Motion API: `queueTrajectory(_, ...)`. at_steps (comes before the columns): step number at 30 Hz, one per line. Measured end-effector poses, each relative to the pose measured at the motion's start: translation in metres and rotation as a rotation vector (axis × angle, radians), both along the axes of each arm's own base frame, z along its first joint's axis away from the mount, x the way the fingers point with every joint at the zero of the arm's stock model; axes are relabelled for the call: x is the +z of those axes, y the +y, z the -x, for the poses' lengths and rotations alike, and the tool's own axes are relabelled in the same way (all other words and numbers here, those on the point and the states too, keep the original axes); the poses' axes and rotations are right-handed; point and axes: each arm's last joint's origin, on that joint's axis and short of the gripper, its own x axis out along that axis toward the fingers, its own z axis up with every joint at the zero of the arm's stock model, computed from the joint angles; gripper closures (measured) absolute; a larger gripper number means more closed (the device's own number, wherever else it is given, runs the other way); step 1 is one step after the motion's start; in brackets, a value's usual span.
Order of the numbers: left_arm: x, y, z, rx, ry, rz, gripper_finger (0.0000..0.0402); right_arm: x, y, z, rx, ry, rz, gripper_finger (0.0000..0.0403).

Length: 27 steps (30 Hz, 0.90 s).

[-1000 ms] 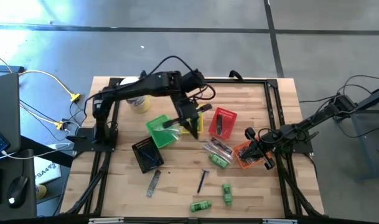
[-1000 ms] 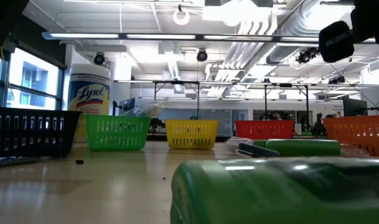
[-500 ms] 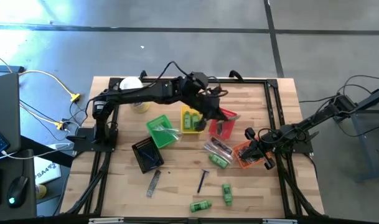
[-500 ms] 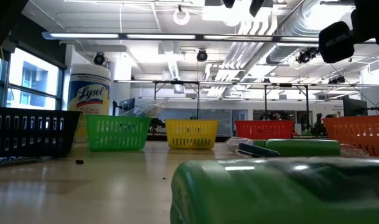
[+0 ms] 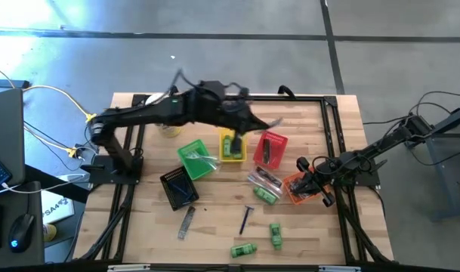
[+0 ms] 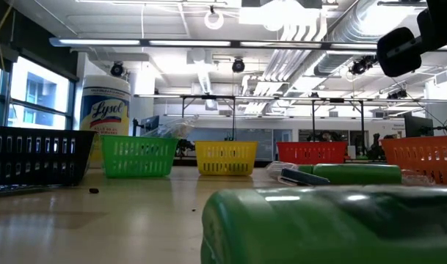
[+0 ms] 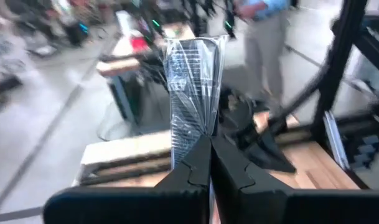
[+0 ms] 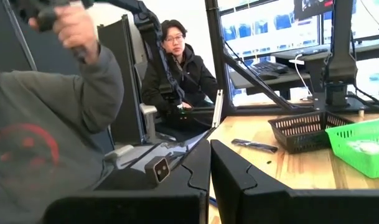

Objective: Pick & Place Travel size toiletries
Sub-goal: Put the black comb into the red bin

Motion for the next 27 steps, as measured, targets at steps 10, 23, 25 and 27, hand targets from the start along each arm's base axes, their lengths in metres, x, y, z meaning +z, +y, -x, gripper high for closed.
queueTrajectory(10,-0.003,-0.003,0.088,0.152,-0.028,0.039,0.0402,0.0,0.0,0.0,-0.009,-0.005,0.002,0.0399)
queueTrajectory(23,-0.1,-0.035,0.138,0.005,-0.194,0.13,0.0402,0.002,-0.002,-0.001,-0.094,-0.028,0.017,0.0399)
queueTrajectory(25,-0.114,-0.04,0.143,0.006,-0.199,0.132,0.0402,0.002,-0.003,-0.001,-0.12,-0.029,0.014,0.0399)
queueTrajectory(27,-0.123,-0.044,0.147,0.005,-0.225,0.124,0.0402,0.002,-0.003,-0.002,-0.136,-0.025,0.014,0.0399)
